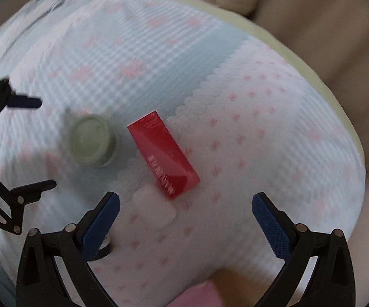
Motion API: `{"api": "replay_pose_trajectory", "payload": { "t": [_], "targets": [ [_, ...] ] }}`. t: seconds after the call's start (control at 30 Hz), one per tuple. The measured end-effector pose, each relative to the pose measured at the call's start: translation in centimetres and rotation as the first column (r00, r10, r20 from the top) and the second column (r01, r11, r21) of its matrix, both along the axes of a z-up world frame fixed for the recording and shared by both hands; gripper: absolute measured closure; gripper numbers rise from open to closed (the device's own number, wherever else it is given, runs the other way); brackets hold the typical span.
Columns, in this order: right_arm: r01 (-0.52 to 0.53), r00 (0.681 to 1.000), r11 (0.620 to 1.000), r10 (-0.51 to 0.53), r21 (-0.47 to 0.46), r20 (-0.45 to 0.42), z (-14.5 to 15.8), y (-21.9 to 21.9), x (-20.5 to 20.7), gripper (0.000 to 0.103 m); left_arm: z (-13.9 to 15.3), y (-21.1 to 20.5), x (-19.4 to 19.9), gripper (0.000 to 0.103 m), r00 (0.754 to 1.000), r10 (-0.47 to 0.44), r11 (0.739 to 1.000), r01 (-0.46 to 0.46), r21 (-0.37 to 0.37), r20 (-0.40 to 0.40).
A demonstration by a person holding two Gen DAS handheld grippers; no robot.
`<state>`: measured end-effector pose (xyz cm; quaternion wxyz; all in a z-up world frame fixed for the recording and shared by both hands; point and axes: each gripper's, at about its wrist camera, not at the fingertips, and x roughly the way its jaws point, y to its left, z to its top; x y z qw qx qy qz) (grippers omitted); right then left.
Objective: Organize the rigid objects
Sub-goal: 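Withdraw both tools from the box toward the red box and green jar, then grasp the green-lidded jar with the left tool while the right tool grasps the red MARUBI box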
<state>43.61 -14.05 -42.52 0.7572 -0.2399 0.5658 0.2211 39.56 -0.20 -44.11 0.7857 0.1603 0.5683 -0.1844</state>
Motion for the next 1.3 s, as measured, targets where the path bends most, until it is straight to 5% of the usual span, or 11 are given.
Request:
{"api": "replay_pose_trajectory", "payload": {
  "t": [0.13,0.37,0.57,0.97,1.3],
  "targets": [
    [-0.085,0.995,0.996,0.083,-0.037,-0.048,-3.3,1.4,1.9,0.013,-2.9,-0.9,1.7,0.001,1.000,-0.028,1.000,0.028,0.012,-0.012],
    [-0.193,0.978,0.980,0.189,-0.053,-0.084,-6.4,3.5,2.8,0.021,-5.0,-1.9,3.6,0.017,0.999,-0.047,0.999,0.047,-0.003,-0.027],
    [-0.242,0.964,0.970,0.236,-0.036,-0.123,-7.4,4.4,3.2,0.057,-5.8,-2.6,3.9,0.034,0.998,-0.062,0.997,0.061,-0.053,-0.031],
    [-0.244,0.967,0.969,0.240,-0.043,-0.088,-6.6,4.8,2.4,0.062,-5.0,-2.0,3.7,0.035,0.999,-0.027,0.998,0.026,-0.061,-0.021],
    [-0.096,0.994,0.994,0.098,0.045,-0.057,-0.9,5.2,1.7,0.065,1.1,1.5,2.1,0.035,0.998,0.059,0.994,-0.056,-0.097,0.030]
  ]
}}
